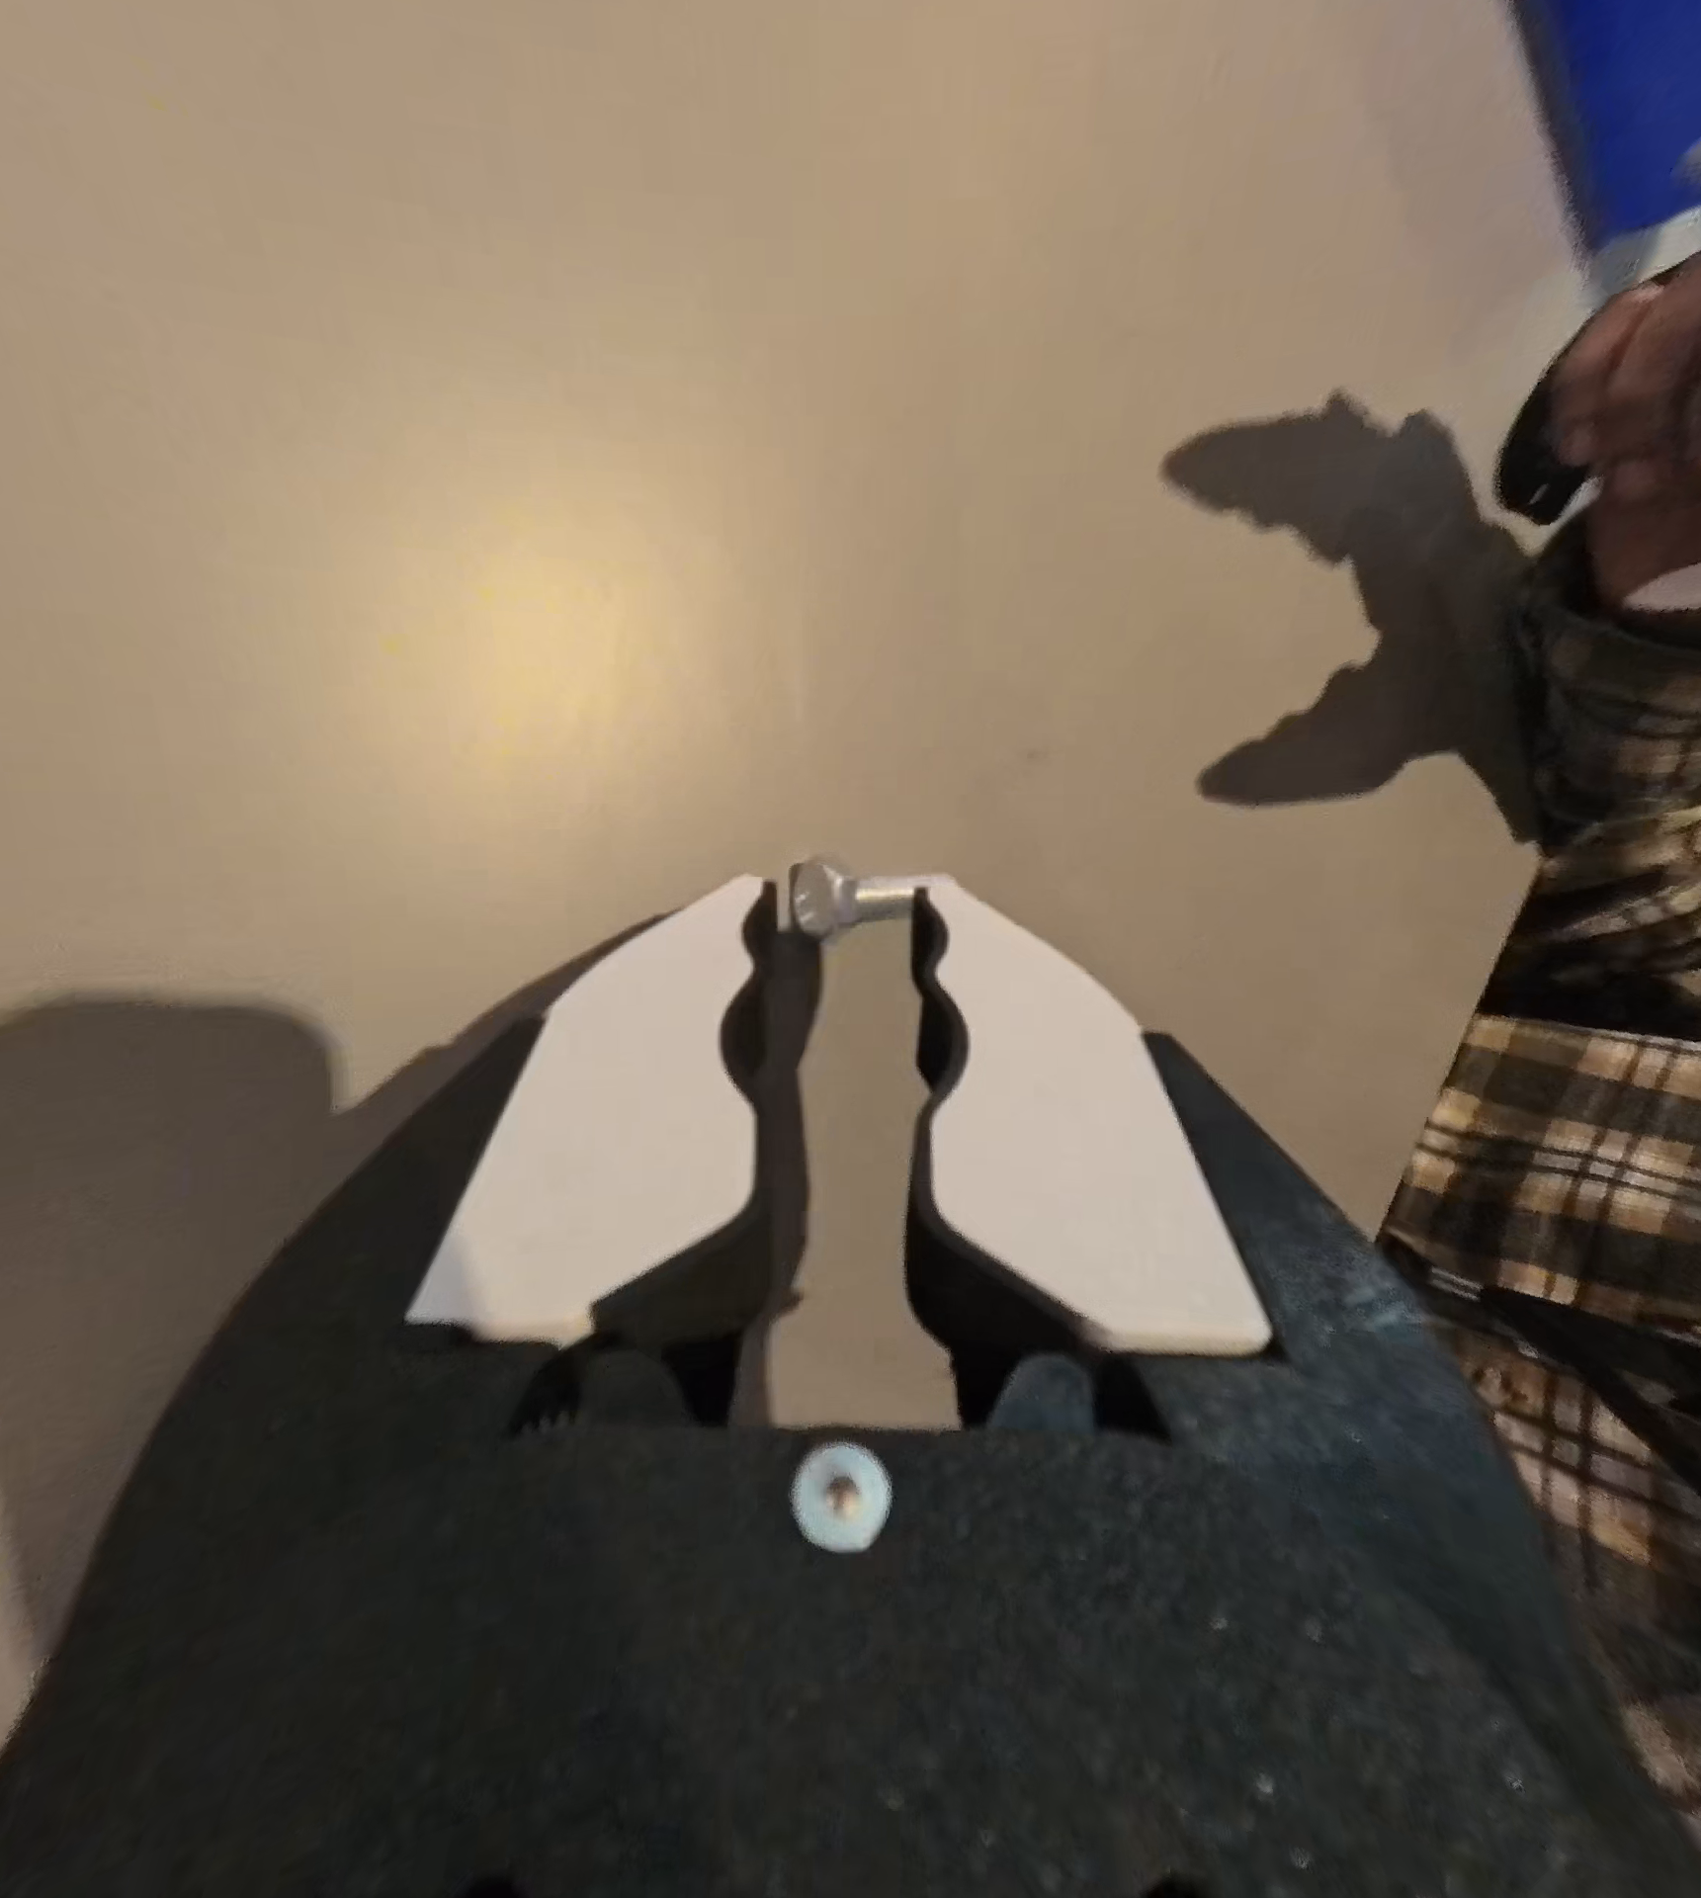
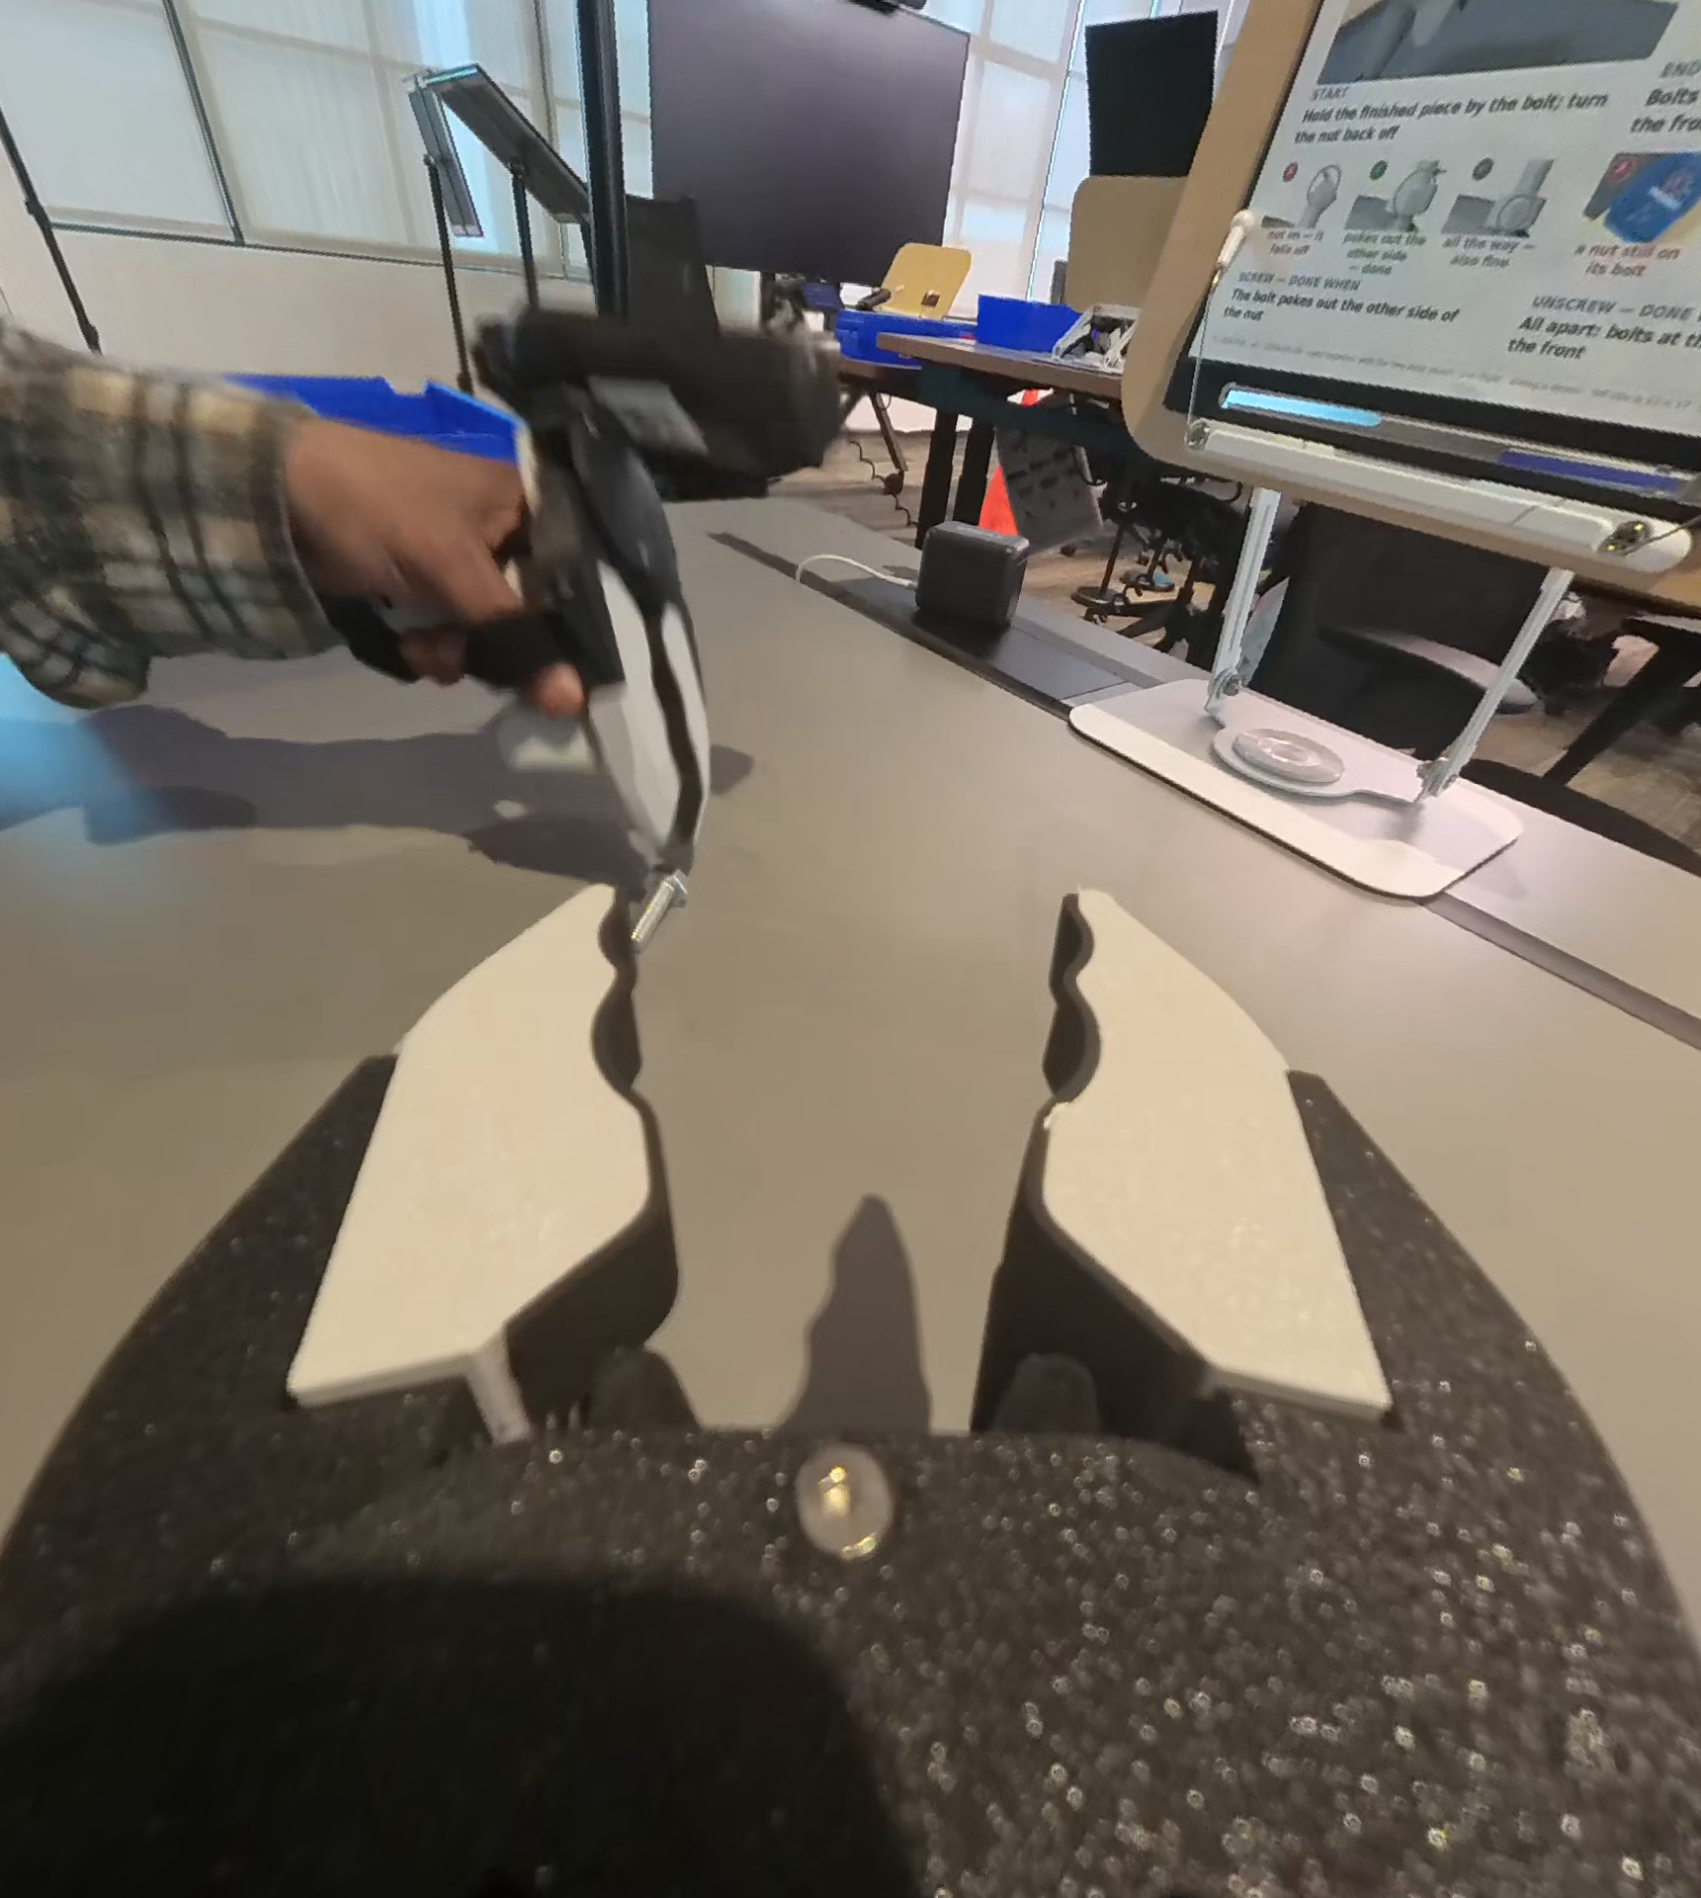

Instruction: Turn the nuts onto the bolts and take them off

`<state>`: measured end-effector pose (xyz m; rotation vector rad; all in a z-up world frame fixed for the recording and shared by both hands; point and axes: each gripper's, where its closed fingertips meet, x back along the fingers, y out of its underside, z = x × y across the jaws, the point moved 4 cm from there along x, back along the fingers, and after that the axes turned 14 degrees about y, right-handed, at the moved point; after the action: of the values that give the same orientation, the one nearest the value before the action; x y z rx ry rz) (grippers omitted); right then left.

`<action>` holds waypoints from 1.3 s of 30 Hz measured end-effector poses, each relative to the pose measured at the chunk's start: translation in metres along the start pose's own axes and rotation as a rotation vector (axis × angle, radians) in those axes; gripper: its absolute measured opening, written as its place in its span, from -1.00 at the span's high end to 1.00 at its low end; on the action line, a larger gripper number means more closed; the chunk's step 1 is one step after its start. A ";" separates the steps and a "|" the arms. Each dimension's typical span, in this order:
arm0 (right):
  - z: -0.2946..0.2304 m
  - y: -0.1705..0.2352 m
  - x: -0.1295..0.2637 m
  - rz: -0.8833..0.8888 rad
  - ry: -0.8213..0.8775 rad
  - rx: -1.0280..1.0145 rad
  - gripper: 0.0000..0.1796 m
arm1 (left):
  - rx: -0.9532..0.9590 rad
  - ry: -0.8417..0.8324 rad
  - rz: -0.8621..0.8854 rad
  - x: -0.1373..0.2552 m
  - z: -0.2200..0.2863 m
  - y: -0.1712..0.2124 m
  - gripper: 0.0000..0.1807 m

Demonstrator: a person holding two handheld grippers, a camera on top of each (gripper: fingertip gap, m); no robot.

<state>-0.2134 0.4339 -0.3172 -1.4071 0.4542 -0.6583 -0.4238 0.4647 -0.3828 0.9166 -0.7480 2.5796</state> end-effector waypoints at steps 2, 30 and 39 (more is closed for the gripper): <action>-0.002 -0.001 0.000 0.003 -0.004 0.004 0.14 | -0.051 0.017 0.077 0.018 0.011 -0.005 0.70; -0.012 -0.001 -0.004 0.020 -0.042 0.009 0.14 | -0.147 -0.559 -0.419 0.300 -0.040 0.320 0.60; -0.011 0.004 -0.007 0.000 -0.031 0.012 0.14 | -0.160 -0.555 -0.626 0.287 -0.077 0.333 0.61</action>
<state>-0.2248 0.4306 -0.3231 -1.4044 0.4251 -0.6372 -0.8233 0.2660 -0.3696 1.5426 -0.6450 1.7130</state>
